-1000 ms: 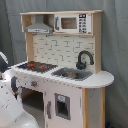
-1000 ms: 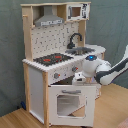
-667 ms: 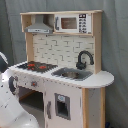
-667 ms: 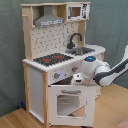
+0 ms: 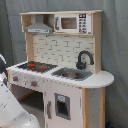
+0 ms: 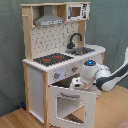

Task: Play with the kitchen

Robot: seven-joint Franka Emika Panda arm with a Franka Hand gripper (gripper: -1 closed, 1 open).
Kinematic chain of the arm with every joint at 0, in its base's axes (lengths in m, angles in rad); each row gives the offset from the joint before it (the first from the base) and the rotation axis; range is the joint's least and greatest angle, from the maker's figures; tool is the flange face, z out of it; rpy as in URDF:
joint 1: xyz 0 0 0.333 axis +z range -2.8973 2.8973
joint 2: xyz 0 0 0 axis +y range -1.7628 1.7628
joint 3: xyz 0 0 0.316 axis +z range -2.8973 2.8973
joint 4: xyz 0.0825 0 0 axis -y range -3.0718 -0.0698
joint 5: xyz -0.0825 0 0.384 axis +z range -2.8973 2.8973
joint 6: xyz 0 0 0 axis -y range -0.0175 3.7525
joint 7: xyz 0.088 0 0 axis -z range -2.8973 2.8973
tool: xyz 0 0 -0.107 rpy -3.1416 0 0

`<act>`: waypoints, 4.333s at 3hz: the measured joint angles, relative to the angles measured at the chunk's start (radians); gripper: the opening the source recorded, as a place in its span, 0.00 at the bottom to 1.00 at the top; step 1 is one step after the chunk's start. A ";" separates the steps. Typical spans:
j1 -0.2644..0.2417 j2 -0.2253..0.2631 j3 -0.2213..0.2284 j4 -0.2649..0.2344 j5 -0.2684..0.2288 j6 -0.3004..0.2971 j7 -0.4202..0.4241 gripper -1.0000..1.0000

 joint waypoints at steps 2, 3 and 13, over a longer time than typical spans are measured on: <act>0.083 -0.010 -0.120 0.050 -0.129 -0.005 0.083 0.00; 0.095 -0.012 -0.134 0.050 -0.147 -0.008 0.092 0.00; 0.374 -0.564 -0.410 0.042 -0.648 -0.144 0.289 1.00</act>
